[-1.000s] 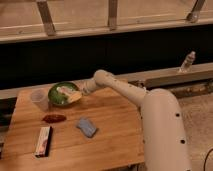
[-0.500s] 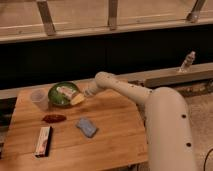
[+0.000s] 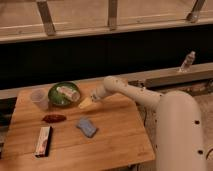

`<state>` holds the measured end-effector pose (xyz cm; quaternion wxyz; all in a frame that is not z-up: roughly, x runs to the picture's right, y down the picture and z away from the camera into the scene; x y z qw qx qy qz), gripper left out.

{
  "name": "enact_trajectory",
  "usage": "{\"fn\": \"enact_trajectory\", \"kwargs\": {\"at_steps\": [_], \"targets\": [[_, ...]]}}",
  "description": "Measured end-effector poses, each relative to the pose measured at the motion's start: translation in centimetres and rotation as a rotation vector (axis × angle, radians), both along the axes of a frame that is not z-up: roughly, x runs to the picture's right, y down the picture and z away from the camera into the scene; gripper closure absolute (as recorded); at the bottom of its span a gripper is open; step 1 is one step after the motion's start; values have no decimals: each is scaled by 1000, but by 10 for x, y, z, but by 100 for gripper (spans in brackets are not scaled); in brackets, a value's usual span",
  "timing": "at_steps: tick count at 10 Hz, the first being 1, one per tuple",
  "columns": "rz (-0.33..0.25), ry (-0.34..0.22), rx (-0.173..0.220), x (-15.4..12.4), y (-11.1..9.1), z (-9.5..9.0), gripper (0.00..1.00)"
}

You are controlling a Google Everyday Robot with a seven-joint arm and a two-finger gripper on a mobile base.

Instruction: Push the ceramic bowl across the table

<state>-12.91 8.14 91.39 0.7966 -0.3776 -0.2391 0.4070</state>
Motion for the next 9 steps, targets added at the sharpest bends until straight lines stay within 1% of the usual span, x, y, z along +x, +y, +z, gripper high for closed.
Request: {"fn": "enact_trajectory", "kwargs": {"at_steps": [2,4,5,7,9], "targets": [[-12,-21,-3,-20,-5,8,20],[-32,-59,-2,-55,-15,21,20],[-40,-77,2,-67,-18,25,20],[-49,-128,11,-87,-26,32,20],[-54,-173,18,-101,-30,35,20]]}}
